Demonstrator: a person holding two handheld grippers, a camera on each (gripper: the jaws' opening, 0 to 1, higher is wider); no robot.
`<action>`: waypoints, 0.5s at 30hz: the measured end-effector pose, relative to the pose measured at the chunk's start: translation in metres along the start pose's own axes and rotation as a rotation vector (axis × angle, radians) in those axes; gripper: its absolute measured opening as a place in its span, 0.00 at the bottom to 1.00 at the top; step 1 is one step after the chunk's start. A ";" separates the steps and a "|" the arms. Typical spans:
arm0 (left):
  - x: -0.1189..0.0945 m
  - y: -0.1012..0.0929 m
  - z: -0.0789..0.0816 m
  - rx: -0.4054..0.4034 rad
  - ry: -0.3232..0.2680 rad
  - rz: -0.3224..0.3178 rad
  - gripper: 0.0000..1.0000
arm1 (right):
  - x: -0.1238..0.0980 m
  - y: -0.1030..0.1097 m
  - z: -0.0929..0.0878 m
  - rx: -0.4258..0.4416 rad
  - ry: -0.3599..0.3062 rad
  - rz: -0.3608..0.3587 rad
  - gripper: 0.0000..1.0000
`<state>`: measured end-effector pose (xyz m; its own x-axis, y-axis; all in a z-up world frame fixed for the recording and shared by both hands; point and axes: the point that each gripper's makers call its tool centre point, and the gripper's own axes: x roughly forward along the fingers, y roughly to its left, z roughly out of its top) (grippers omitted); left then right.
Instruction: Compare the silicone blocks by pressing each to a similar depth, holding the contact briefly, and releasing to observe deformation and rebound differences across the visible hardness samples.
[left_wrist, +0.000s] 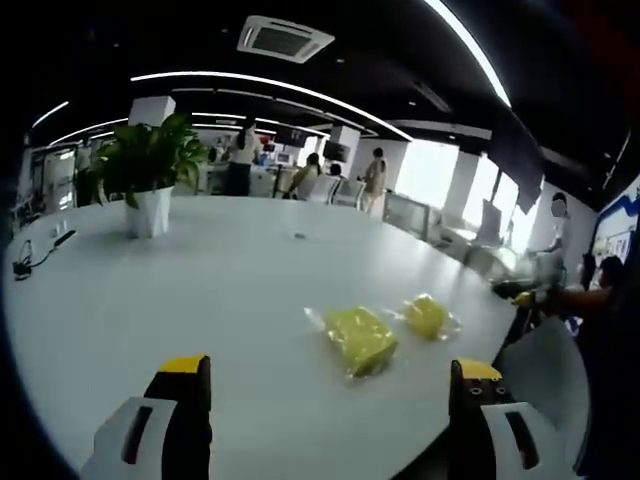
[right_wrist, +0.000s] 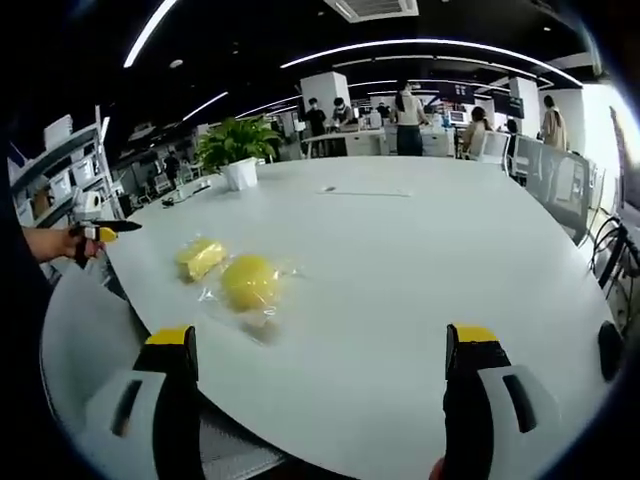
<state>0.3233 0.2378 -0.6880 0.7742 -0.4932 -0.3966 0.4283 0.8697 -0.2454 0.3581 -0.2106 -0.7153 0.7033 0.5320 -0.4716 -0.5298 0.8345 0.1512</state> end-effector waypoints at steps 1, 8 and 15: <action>0.001 0.000 0.001 -0.001 0.000 -0.002 1.00 | 0.001 0.001 0.001 -0.003 -0.002 0.002 0.96; 0.006 0.000 0.006 -0.017 -0.016 -0.015 1.00 | -0.002 0.003 0.002 -0.004 -0.007 0.000 0.96; 0.010 0.000 0.009 -0.030 -0.018 -0.020 1.00 | -0.004 0.004 -0.004 -0.002 0.002 0.003 0.96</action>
<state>0.3352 0.2329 -0.6843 0.7744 -0.5096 -0.3751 0.4296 0.8586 -0.2797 0.3513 -0.2098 -0.7164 0.7004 0.5345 -0.4731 -0.5334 0.8323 0.1508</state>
